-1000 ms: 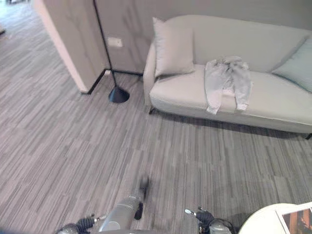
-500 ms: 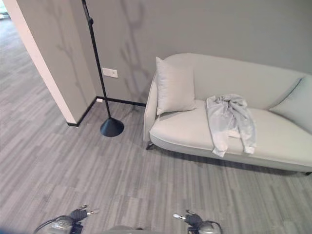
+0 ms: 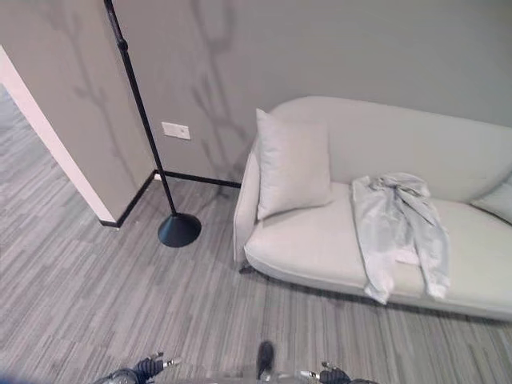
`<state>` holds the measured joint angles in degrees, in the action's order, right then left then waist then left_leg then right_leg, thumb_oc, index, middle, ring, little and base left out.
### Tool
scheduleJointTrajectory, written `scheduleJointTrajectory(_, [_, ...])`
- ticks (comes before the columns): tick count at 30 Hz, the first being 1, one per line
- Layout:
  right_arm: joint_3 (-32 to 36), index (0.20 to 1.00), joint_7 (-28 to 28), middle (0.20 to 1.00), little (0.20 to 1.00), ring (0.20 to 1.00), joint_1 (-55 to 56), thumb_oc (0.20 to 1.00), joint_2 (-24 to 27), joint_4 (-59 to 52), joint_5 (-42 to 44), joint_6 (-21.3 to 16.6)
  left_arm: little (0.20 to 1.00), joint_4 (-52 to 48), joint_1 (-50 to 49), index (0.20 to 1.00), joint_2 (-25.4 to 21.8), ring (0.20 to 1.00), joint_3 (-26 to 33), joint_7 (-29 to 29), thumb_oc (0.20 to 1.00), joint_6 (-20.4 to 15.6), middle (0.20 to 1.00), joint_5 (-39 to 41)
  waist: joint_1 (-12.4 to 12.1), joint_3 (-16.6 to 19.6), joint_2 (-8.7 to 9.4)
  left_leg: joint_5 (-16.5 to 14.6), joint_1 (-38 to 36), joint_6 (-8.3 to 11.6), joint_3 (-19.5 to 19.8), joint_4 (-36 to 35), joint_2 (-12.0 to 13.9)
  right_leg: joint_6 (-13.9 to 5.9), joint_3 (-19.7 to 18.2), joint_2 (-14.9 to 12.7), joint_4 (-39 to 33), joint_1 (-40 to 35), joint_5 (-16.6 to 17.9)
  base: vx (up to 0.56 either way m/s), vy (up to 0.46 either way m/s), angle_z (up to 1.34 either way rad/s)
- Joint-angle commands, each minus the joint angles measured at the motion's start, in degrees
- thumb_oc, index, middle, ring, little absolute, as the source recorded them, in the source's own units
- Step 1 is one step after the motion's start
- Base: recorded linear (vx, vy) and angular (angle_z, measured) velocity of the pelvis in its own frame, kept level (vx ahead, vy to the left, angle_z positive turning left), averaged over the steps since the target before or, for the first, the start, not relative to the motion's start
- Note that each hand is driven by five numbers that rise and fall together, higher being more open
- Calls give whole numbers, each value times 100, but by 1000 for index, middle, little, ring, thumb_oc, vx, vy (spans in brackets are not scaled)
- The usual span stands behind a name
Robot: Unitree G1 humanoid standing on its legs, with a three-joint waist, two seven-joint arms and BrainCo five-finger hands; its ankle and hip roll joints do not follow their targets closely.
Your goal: Hang the clothes on the sofa on the clothes rack.
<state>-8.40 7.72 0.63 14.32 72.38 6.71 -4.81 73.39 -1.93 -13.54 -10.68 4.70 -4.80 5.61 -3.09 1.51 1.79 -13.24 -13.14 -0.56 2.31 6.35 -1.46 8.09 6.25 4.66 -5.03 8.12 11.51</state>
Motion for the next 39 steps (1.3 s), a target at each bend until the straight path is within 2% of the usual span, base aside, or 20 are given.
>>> scheduleJointTrajectory(1, [50, 1000, -9, 1000, 1000, 1000, -107, 1000, 105, -119, 12, -114, 1000, -124, 425, 1000, -172, 1000, 19, 41, 1000, -82, 1000, -97, 90, -51, -53, 1786, 153, 76, -61, -634, 1107, -1078, -153, -407, 3, -44, -413, 332, -317, 7])
scheduleJointTrajectory(2, [50, 1000, -9, 1000, 1000, 1000, -107, 1000, 105, -119, 12, -114, 1000, -124, 425, 1000, -172, 1000, 19, 41, 1000, -82, 1000, -97, 92, -51, -54, 1778, 160, 76, -57, -622, 1108, -1078, -151, -407, 3, -44, -413, 394, -429, -14])
scheduleJointTrajectory(3, [51, 1000, -34, 1000, 1000, 1000, -64, 1000, 124, -136, 30, -113, 1000, -223, 446, 1000, -152, 1000, -13, 66, 1000, -64, 1000, -82, 62, -110, 70, 1619, 496, 33, -143, 298, 1143, -1027, -154, -473, 3, -269, -466, 164, -307, -30])
scheduleJointTrajectory(5, [70, 1000, -75, 1000, 1000, 1000, -50, 1000, 146, -166, 72, -111, 1000, -322, 488, 1000, -155, 1000, -54, 79, 1000, -60, 1000, -29, -77, -373, 291, 1445, 1257, -14, -82, 1728, 946, -945, -180, -616, 3, -512, -420, 101, -318, 3])
scheduleJointTrajectory(6, [72, 1000, -75, 1000, 1000, 1000, -51, 1000, 145, -167, 72, -110, 1000, -322, 491, 1000, -156, 1000, -56, 80, 1000, -59, 1000, -29, -68, -373, 279, 1415, 1296, -14, -63, 1792, 955, -946, -167, -607, 3, -509, -418, 61, -228, 28])
scheduleJointTrajectory(7, [11, 1000, -112, 1000, 1000, 1000, -166, 1000, 173, -125, 60, -82, 1000, -285, 575, 1000, -174, 1000, -103, 56, 1000, -71, 1000, 21, -197, -563, 359, 1268, 1803, -9, -83, 2187, 708, -895, -204, -619, 3, -694, -503, 55, -125, 11])
scheduleJointTrajectory(8, [13, 1000, -112, 1000, 1000, 1000, -168, 1000, 176, -124, 60, -83, 1000, -284, 578, 1000, -171, 1000, -103, 56, 1000, -72, 1000, 21, -207, -585, 334, 1231, 1795, -7, -82, 2230, 731, -894, -207, -597, 3, -718, -508, 177, -169, -3])
scheduleJointTrajectory(11, [-7, 1000, -108, 1000, 1000, 1000, -219, 1000, 157, -104, 0, -80, 1000, -361, 572, 1000, -276, 1000, -33, 92, 1000, -56, 1000, 67, -576, -636, 221, 1403, 2263, 127, -42, 393, 131, -872, -427, -297, 3, -984, -674, 256, -20, -32])
scheduleJointTrajectory(12, [-8, 1000, -108, 1000, 1000, 1000, -215, 1000, 158, -104, 0, -80, 1000, -364, 568, 1000, -277, 1000, -34, 93, 1000, -54, 1000, 67, -597, -668, 225, 1418, 2180, 126, -63, 324, 128, -872, -447, -305, 3, -1028, -687, 123, 13, -39])
scheduleJointTrajectory(15, [-77, 1000, -89, 1000, 1000, 1000, -392, 1000, 114, -87, 8, -69, 1000, -264, 612, 1000, -346, 1000, 27, 98, 1000, -33, 1000, 49, -877, -624, 110, 1734, 2284, 195, -21, -1106, 24, -863, -570, -132, 3, -1237, -820, 203, 29, -35])
scheduleJointTrajectory(18, [-83, 1000, -97, 1000, 1000, 1000, -386, 1000, 95, -68, 1, -71, 1000, -191, 614, 1000, -327, 1000, 36, 103, 1000, -39, 1000, 26, -839, -556, 58, 1755, 2115, 195, 1, -1135, 37, -850, -581, -118, 3, -1257, -827, 149, 91, -29])
scheduleJointTrajectory(21, [-263, 1000, -8, 1000, 1000, 1000, -520, 1000, -93, 2, -107, -47, 1000, 182, 548, 1000, -340, 1000, 141, 59, 1000, -65, 1000, -114, -821, -85, 276, 1494, 1783, 157, -202, -1135, -169, -858, -402, -500, 117, -1480, -571, 271, 236, -72])
scheduleJointTrajectory(23, [-314, 1000, 30, 1000, 1000, 1000, -563, 1000, -107, -11, -149, -49, 1000, 201, 531, 1000, -352, 1000, 168, 67, 1000, -82, 1000, -133, -806, -134, 151, 1529, 1611, 140, -232, -1135, -76, -925, -344, -535, 1105, -1238, -580, 136, 179, -75])
scheduleJointTrajectory(25, [-313, 1000, 95, 1000, 1000, 1000, -581, 1000, -115, -110, -138, -20, 1000, 222, 596, 1000, -330, 1000, 168, 34, 1000, -81, 1000, -137, -662, -311, -151, 1563, 1278, 188, -228, -1135, 229, -953, -269, -508, 2177, -774, -695, 110, 103, -90])
scheduleJointTrajectory(26, [-303, 1000, 100, 1000, 1000, 1000, -545, 1000, -132, -132, -148, -14, 1000, 206, 601, 1000, -338, 1000, 165, 32, 1000, -78, 1000, -158, -648, -323, -154, 1538, 1208, 215, -233, -1135, 276, -901, -216, -704, 2093, -779, -724, 95, 11, -29])
scheduleJointTrajectory(27, [-303, 1000, 100, 1000, 1000, 1000, -543, 1000, -133, -133, -148, -13, 1000, 205, 599, 1000, -339, 1000, 164, 32, 1000, -78, 1000, -158, -642, -339, -151, 1532, 1187, 216, -228, -1135, 270, -901, -210, -710, 2100, -800, -738, 124, -108, 19])
scheduleJointTrajectory(31, [-242, 1000, 19, 1000, 1000, 1000, -454, 1000, -180, 3, -177, 40, 1000, 19, 673, 1000, -346, 1000, 122, -1, 1000, -60, 1000, -137, -626, -241, -113, 1346, 1167, 294, 72, -1135, 461, -824, -111, -1842, 257, -737, -717, 186, -203, 36])
scheduleJointTrajectory(33, [-301, 1000, 18, 1000, 1000, 1000, -485, 1000, -189, -44, -163, 54, 1000, 9, 708, 1000, -374, 1000, 132, -29, 1000, -71, 1000, -99, -569, -317, -169, 1287, 998, 300, 127, -1135, 616, -893, -240, -2170, 3, -323, -657, 160, -174, -8])
scheduleJointTrajectory(37, [-400, 1000, 46, 1000, 1000, 1000, -507, 1000, -179, -145, -155, 63, 1000, 52, 726, 1000, -398, 1000, 139, -59, 1000, -96, 1000, -23, -469, -425, -139, 1252, 732, 333, 161, -1135, 840, -983, -350, -2299, 3, 22, -548, 150, -262, 27])
scheduleJointTrajectory(39, [-415, 1000, 67, 1000, 1000, 1000, -471, 1000, -187, -258, -172, 36, 1000, 77, 713, 1000, -421, 1000, 109, -70, 1000, -121, 1000, 16, -402, -412, 49, 1286, 702, 355, 212, -1135, 1079, -985, -332, -2102, 3, -180, -567, 250, -698, 28])
